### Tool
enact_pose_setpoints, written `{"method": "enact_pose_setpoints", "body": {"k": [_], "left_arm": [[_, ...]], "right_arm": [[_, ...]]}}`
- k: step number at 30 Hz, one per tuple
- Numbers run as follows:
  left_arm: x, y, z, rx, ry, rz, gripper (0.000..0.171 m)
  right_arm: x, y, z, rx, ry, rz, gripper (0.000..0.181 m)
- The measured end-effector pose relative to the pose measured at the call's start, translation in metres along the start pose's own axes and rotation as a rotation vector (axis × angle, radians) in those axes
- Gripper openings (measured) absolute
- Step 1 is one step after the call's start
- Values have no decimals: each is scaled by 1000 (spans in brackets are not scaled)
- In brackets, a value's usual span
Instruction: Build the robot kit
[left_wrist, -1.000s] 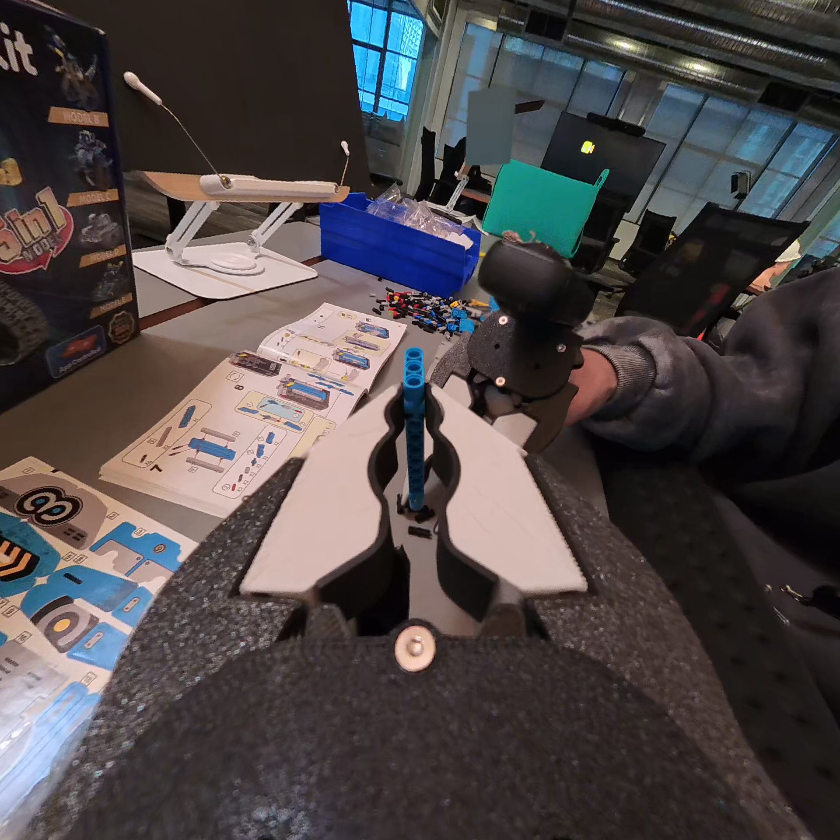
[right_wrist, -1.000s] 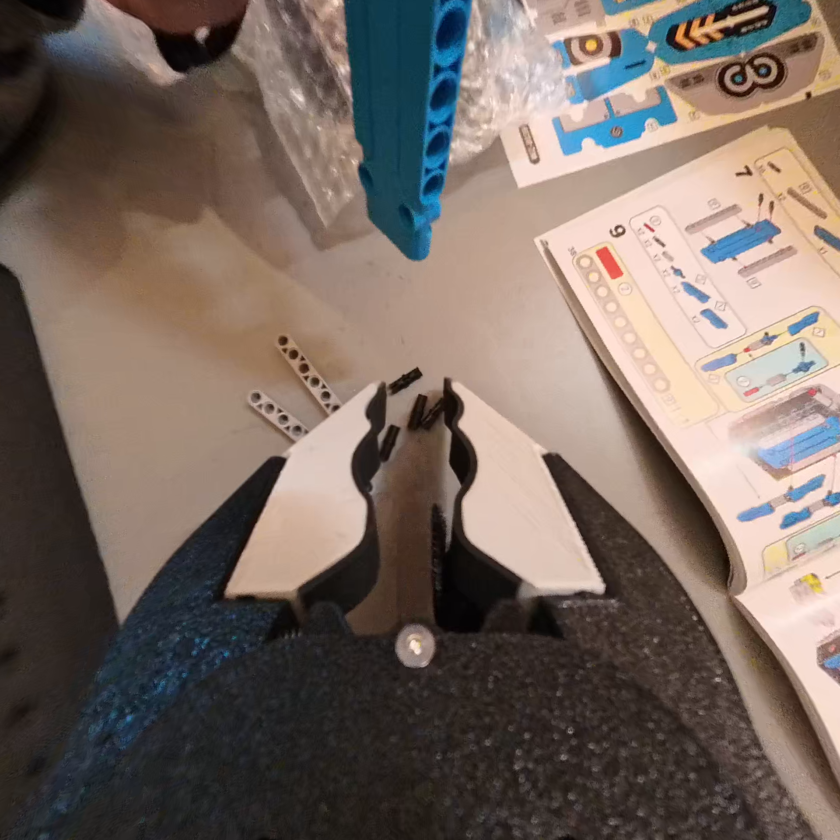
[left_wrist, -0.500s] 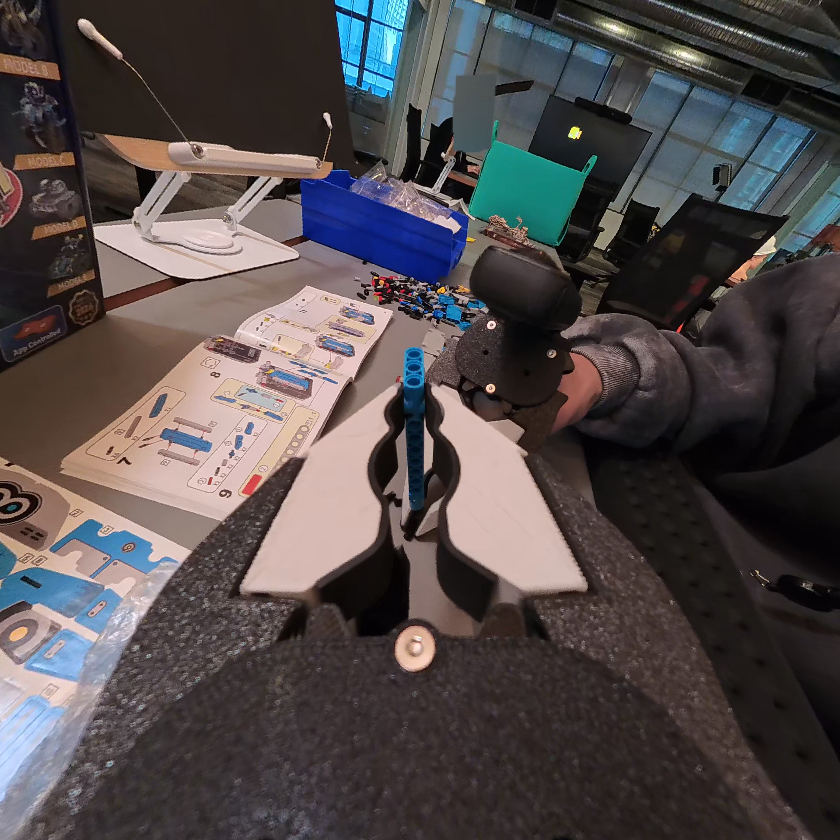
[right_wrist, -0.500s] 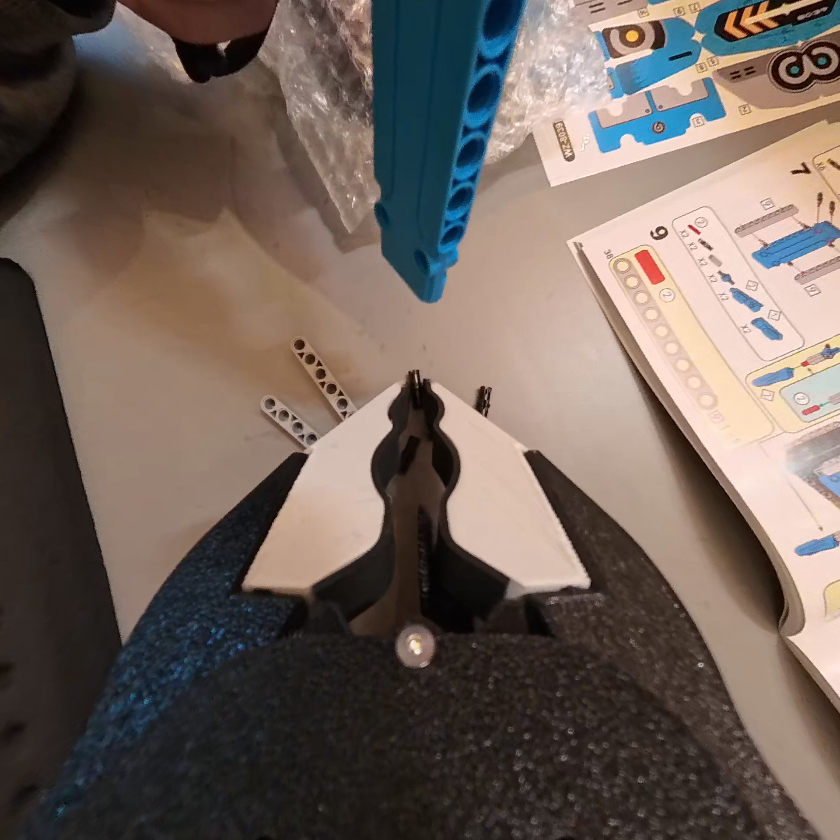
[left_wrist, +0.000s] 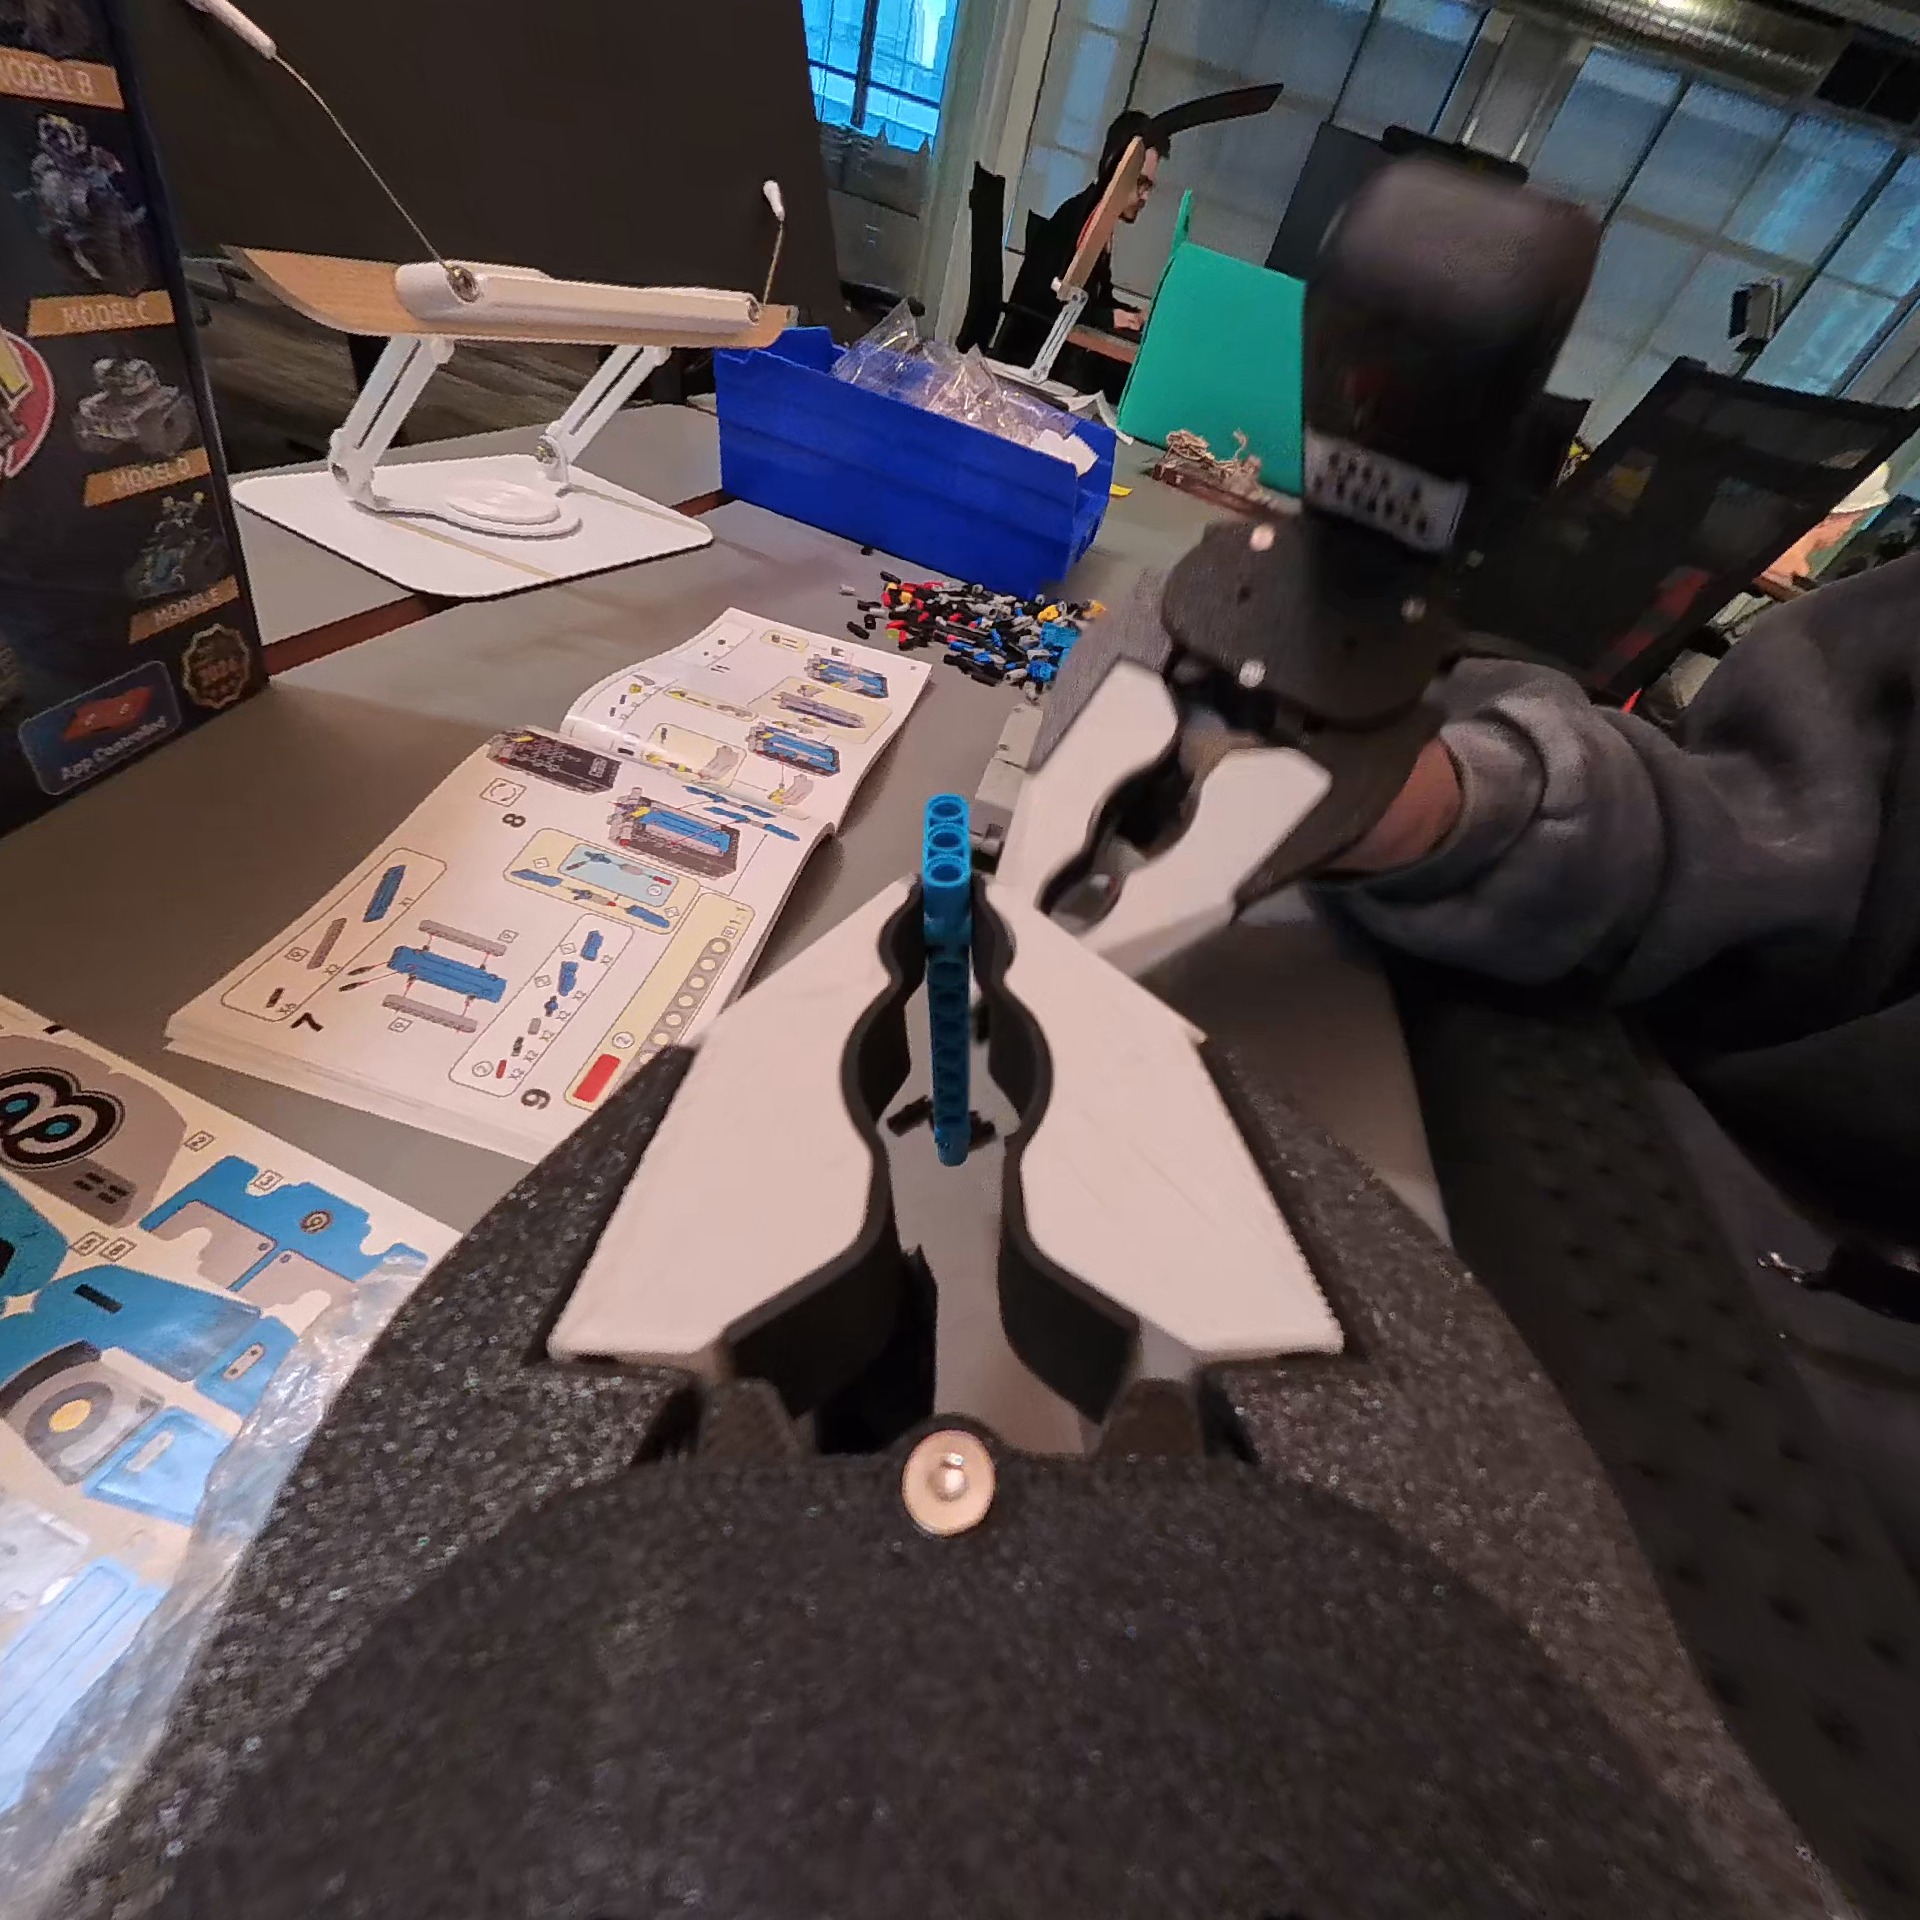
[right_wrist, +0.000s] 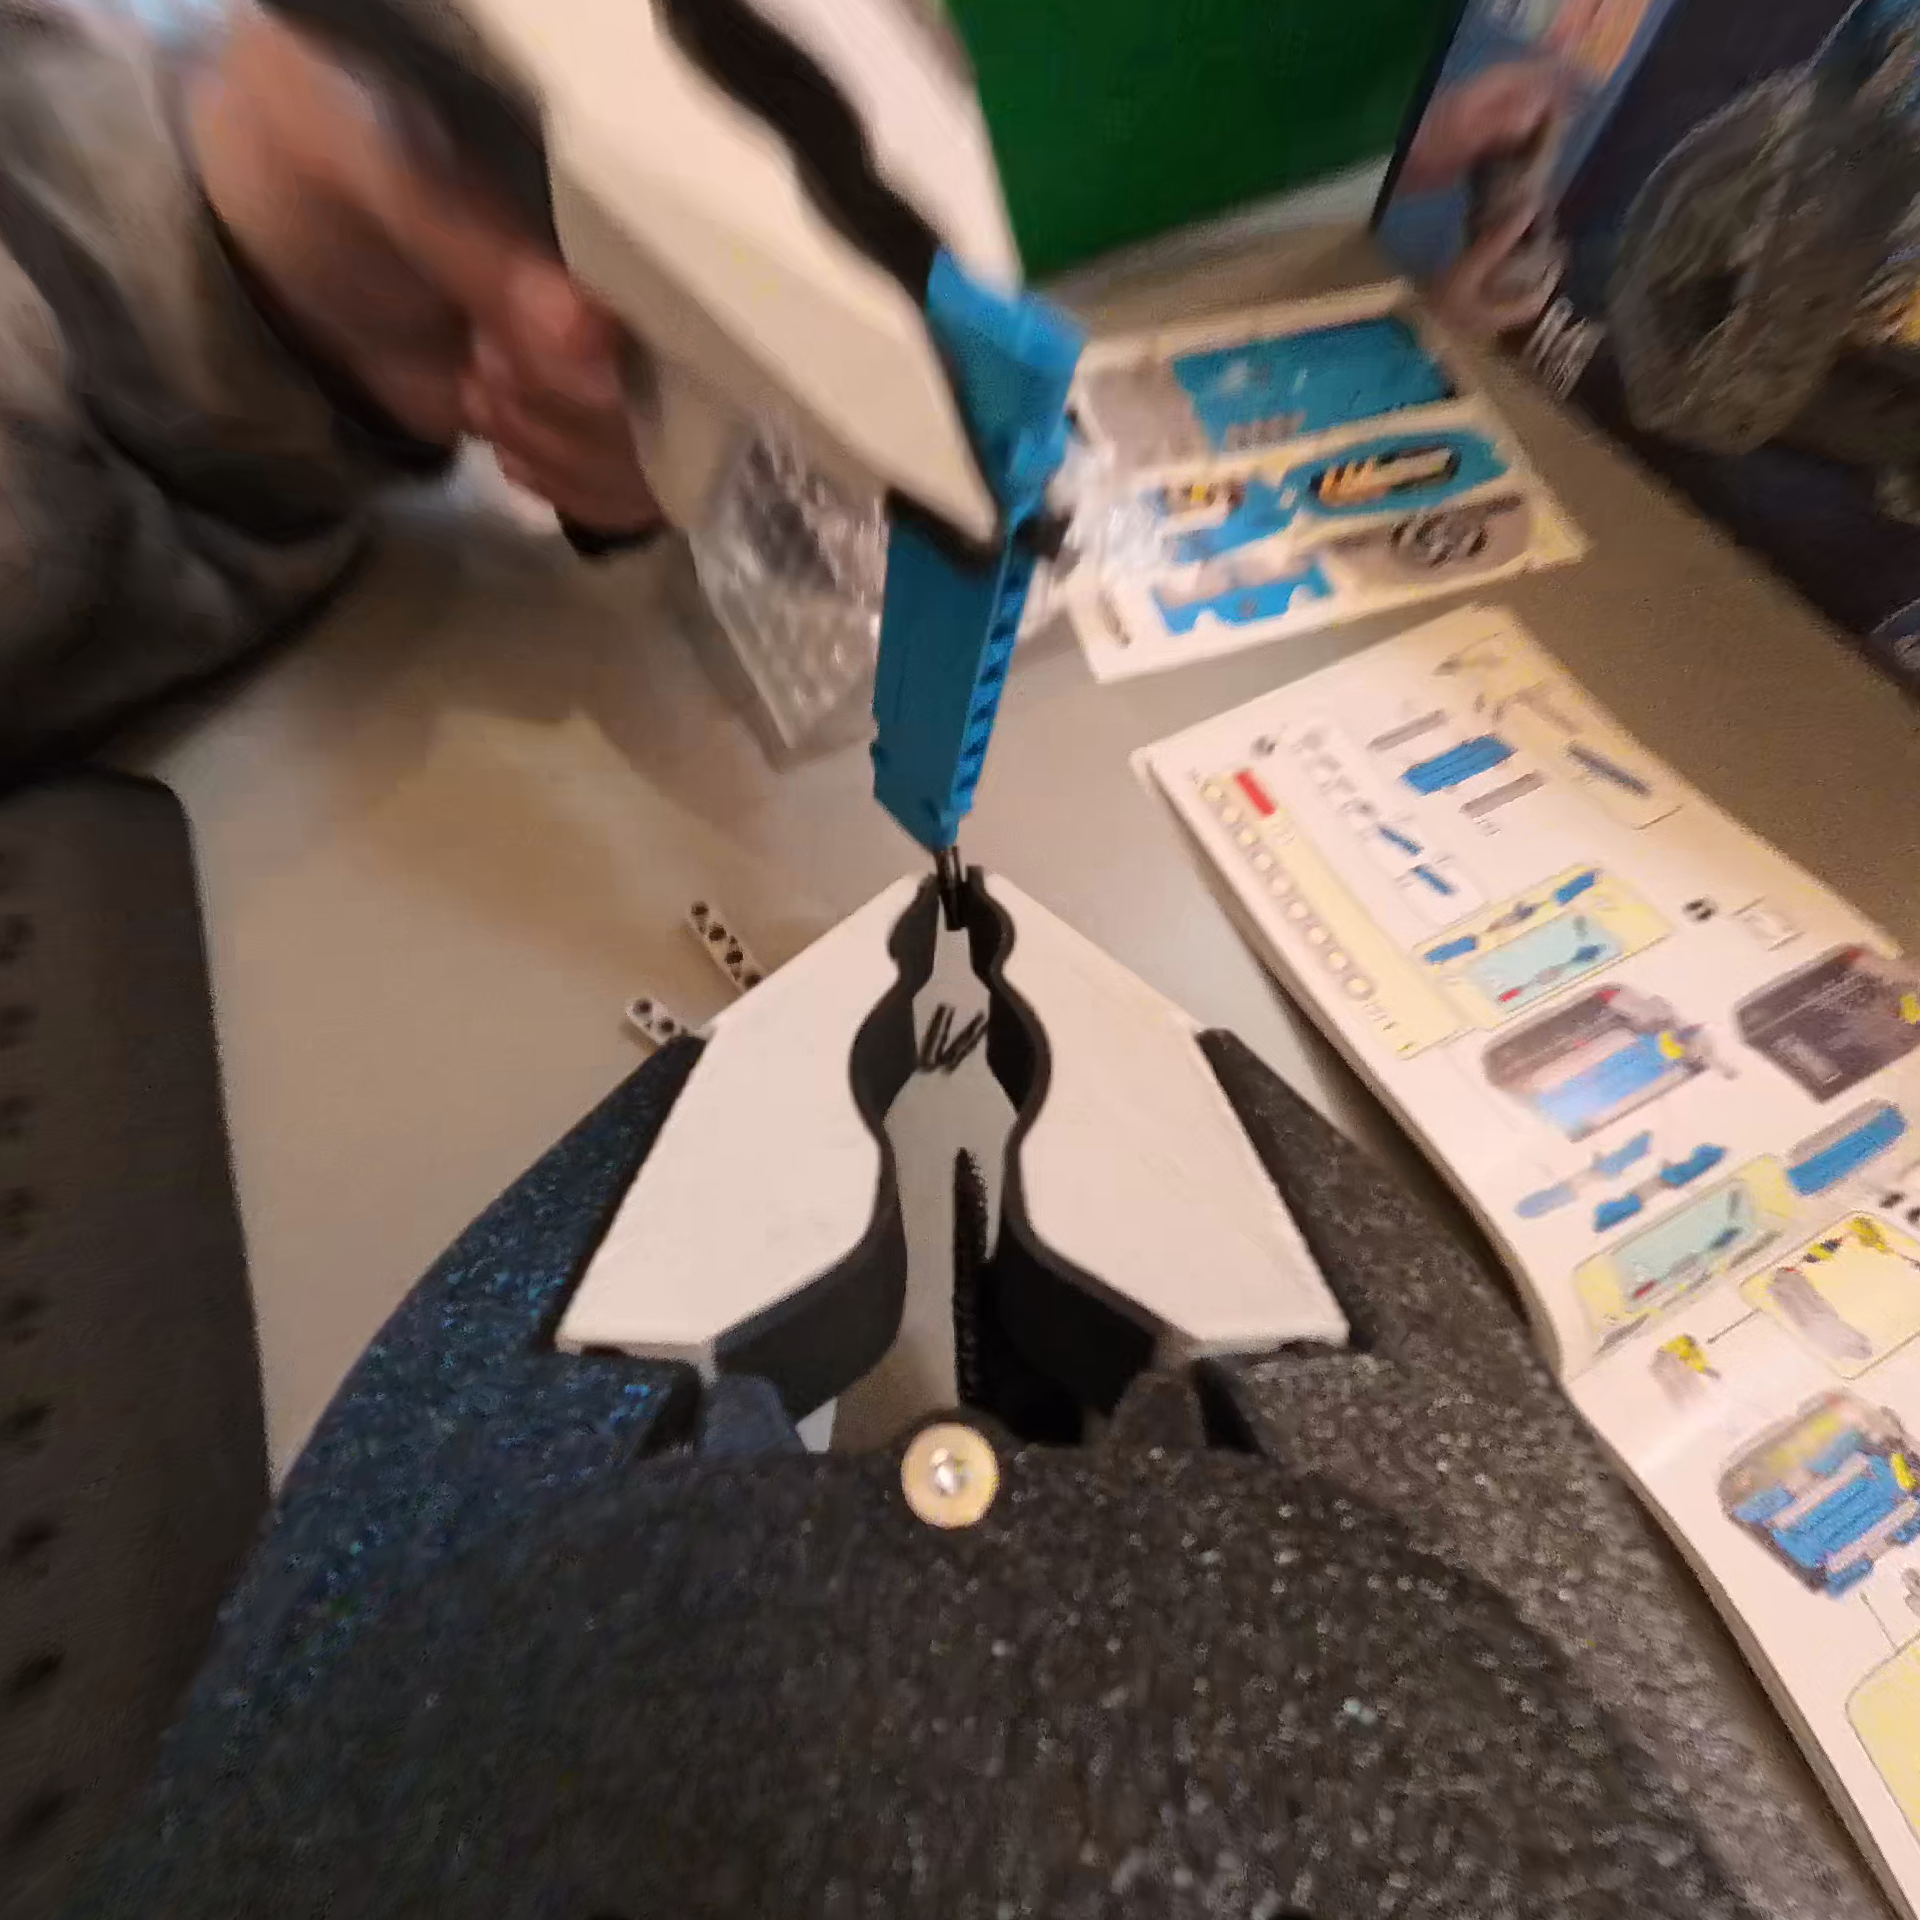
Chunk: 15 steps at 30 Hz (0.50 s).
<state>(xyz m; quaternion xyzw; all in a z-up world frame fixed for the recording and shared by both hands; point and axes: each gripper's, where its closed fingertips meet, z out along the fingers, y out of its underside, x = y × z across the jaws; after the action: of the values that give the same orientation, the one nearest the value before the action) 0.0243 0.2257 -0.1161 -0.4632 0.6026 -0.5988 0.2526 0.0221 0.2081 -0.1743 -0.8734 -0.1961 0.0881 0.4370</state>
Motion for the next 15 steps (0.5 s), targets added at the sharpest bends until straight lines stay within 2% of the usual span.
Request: {"method": "enact_pose_setpoints", "body": {"k": [2, 7, 15], "left_arm": [[1, 2, 2, -1, 4, -1, 6], [10, 7, 9, -21, 36, 15, 6], [13, 5, 14, -11, 9, 42, 6]], "right_arm": [[4, -20, -15, 131, -18, 16, 4], [2, -46, -33, 297, 0, -12, 4], [5, -48, -33, 309, 33, -30, 4]]}}
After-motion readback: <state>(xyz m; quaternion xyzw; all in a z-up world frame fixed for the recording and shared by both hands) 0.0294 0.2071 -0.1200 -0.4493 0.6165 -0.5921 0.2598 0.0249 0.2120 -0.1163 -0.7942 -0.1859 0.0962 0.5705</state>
